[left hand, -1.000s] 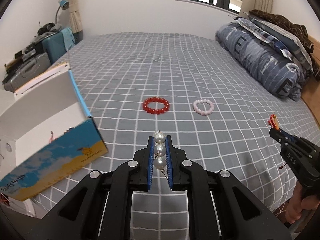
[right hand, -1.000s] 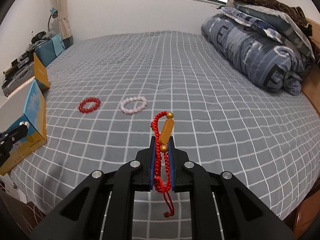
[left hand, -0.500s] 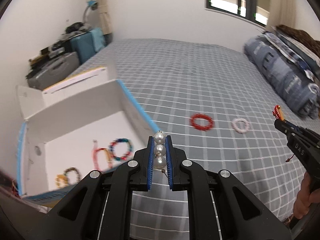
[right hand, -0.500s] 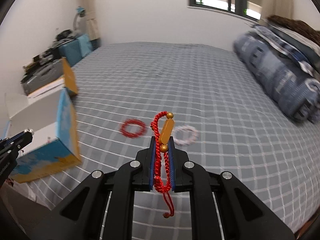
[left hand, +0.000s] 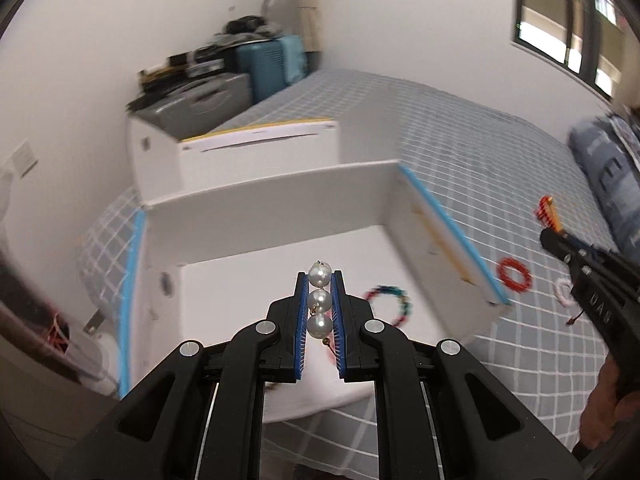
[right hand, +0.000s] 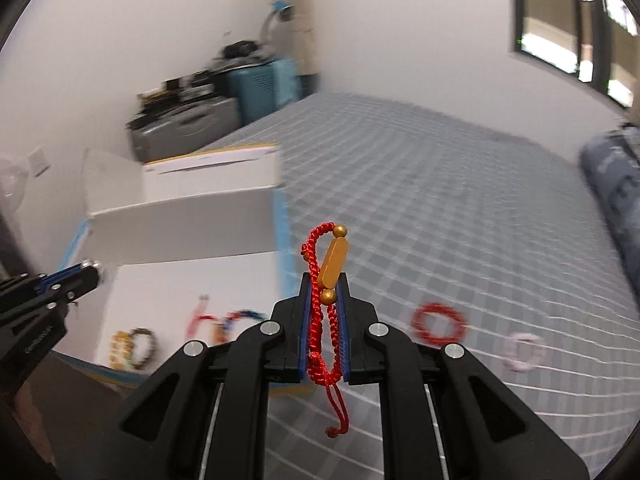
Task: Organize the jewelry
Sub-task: 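Carry the pearls with left tool while right tool carries red cord bracelet into box, then open both tools inside the box to release the pearls and cord bracelet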
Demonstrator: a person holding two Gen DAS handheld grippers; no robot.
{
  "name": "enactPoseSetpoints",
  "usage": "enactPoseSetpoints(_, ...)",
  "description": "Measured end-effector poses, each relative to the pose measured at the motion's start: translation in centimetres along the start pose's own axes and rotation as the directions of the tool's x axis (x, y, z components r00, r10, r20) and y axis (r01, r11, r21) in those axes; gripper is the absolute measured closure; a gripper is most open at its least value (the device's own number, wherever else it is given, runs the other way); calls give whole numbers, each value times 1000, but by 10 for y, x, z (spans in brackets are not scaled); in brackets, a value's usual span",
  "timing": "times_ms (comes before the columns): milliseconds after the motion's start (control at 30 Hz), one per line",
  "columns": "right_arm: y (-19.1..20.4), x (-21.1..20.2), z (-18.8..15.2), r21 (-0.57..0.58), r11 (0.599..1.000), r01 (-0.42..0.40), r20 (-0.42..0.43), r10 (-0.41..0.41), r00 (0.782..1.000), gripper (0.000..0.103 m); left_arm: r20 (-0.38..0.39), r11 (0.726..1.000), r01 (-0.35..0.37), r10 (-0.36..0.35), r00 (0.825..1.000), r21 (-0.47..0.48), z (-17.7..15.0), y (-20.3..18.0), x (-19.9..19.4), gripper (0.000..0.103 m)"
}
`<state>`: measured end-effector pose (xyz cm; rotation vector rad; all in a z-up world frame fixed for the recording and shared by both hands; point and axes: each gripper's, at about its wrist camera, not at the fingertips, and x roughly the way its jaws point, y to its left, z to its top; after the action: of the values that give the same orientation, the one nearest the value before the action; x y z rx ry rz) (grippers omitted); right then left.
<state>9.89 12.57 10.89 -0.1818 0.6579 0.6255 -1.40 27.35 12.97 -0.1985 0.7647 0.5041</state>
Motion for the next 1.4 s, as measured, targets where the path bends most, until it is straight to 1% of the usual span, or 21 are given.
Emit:
enactPoseSetpoints(100,25,20,4,-17,999,-47,-23,46,999,93,-27,999,-27,25,999,-42,0,23,9,92)
enactPoseSetpoints(167,42,37,7,-29,997,-71,-63,69,996,93,-48,998,-34,31,998,-62,0,35,16,92)
enactPoseSetpoints(233,58,55,9,-42,995,-91,-117,85,989,93,-85,996,-47,41,996,-74,-2,45,28,92)
enactPoseSetpoints(367,74,81,9,-54,994,-96,-225,82,971,93,-148,994,-56,41,988,-94,-7,54,48,92)
enactPoseSetpoints(433,80,92,6,-53,994,-96,-271,78,959,93,-177,993,-48,29,984,-104,-7,58,58,92)
enactPoseSetpoints(500,82,101,3,-43,994,-100,-310,81,947,93,-195,993,-45,23,981,-109,-9,60,63,92)
enactPoseSetpoints(567,86,109,-1,-57,995,-83,-343,58,937,93,-212,992,-50,24,977,-114,-10,63,69,92)
enactPoseSetpoints(667,87,111,-8,-56,995,-81,-355,56,933,93,-220,992,-51,24,975,-117,-13,67,75,92)
enactPoseSetpoints(767,88,113,-12,-70,995,-70,-351,41,936,93,-234,991,-54,24,972,-122,-17,69,82,92)
enactPoseSetpoints(967,88,117,-12,-68,995,-74,-352,46,935,92,-240,992,-64,36,970,-113,-17,66,84,91)
enactPoseSetpoints(1000,90,118,-12,-67,995,-77,-353,48,935,90,-240,991,-68,39,970,-113,-17,66,84,91)
enactPoseSetpoints(1067,92,118,-12,-74,994,-79,-349,48,936,89,-237,991,-64,34,971,-121,-16,68,82,89)
enactPoseSetpoints(1100,93,118,-12,-84,993,-78,-346,44,937,84,-236,991,-68,38,971,-117,-15,67,81,88)
enactPoseSetpoints(1133,94,117,-12,-87,993,-81,-344,47,938,75,-234,991,-71,43,971,-113,-15,67,81,83)
enactPoseSetpoints(1167,93,116,-12,-84,993,-88,-340,55,939,69,-229,991,-72,44,972,-114,-15,67,79,77)
enactPoseSetpoints(1200,94,114,-12,-84,993,-88,-335,55,941,60,-225,991,-67,39,974,-119,-15,67,78,57)
enactPoseSetpoints(1233,95,112,-11,-88,992,-89,-326,56,944,55,-213,990,-62,34,976,-125,-15,68,76,40)
enactPoseSetpoints(1267,96,110,-11,-94,991,-92,-319,58,946,53,-200,990,-65,39,979,-124,-15,68,74,36)
enactPoseSetpoints(1333,98,105,-9,-101,990,-97,-306,61,950,40,-187,990,-78,55,981,-120,-14,67,70,33)
enactPoseSetpoints(1367,97,102,-7,-101,990,-95,-294,62,954,39,-186,990,-71,47,981,-123,-13,67,68,31)
enactPoseSetpoints(1400,97,100,-6,-103,990,-93,-287,60,956,36,-182,990,-72,48,982,-124,-13,68,66,27)
